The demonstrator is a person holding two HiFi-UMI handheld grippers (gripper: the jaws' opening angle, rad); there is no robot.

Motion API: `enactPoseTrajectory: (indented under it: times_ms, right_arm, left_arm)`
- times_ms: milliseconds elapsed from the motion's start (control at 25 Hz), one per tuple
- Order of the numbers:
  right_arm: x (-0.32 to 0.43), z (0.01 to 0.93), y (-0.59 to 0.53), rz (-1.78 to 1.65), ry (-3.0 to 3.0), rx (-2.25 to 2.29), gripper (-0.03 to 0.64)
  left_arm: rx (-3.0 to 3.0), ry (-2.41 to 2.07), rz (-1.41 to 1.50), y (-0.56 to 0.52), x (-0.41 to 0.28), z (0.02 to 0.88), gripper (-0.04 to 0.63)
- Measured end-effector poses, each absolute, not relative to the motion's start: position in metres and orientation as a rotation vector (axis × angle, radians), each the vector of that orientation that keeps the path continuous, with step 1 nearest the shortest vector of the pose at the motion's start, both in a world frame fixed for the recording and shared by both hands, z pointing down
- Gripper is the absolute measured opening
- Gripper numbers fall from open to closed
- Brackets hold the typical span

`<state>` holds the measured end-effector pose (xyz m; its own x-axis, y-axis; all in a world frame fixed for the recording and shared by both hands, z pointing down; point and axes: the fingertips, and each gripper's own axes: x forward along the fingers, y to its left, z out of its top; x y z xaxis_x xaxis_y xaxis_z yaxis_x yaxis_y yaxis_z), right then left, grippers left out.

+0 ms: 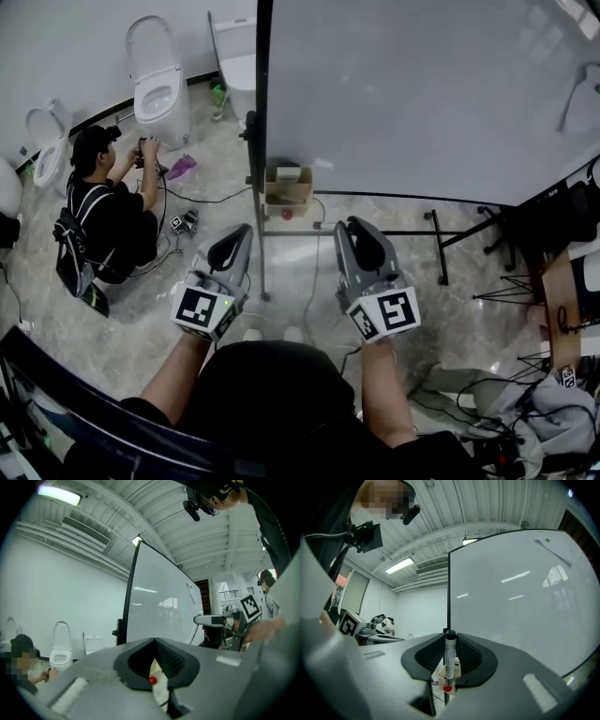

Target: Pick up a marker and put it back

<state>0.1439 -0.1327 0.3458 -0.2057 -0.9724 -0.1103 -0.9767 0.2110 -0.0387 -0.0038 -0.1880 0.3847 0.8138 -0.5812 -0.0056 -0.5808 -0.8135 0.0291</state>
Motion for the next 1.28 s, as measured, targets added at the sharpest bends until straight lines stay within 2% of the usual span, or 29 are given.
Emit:
enactPoseTrajectory:
  times_ms: [1280]
  right_arm:
    - [0.145, 0.335, -0.096, 0.068, 2.328, -1.939, 0.078]
  left_arm:
    - [2.983, -0.879, 0.024, -0.169, 0.004, 0.384, 0.005]
